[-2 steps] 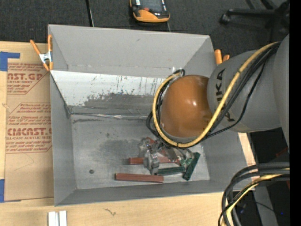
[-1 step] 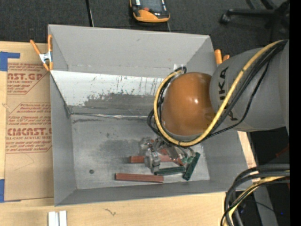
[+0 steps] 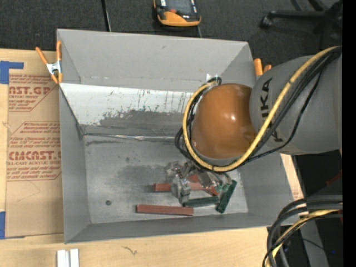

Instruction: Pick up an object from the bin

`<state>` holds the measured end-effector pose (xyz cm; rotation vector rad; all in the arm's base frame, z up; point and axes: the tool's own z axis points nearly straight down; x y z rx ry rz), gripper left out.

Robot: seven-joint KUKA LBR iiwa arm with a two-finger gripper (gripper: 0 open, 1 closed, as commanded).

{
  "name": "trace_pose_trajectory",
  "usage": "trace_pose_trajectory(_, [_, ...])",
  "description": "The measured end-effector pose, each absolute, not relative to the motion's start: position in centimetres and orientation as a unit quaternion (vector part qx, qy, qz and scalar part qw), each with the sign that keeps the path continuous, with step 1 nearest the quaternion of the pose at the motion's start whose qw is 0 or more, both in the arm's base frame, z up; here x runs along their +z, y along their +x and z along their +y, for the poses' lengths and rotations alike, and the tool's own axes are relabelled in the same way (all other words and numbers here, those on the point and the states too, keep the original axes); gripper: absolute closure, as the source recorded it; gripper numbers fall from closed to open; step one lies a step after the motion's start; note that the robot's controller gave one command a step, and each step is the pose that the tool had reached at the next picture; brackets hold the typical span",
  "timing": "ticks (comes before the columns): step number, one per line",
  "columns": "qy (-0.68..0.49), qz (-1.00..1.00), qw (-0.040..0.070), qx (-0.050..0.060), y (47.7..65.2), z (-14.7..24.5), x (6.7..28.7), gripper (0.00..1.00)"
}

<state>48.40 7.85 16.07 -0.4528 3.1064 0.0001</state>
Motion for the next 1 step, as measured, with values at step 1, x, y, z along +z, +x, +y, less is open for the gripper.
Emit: trace_pose_trajectory(1, [-0.144,0.99,0.001,0.0,48.4,7.86,16.58,1.0])
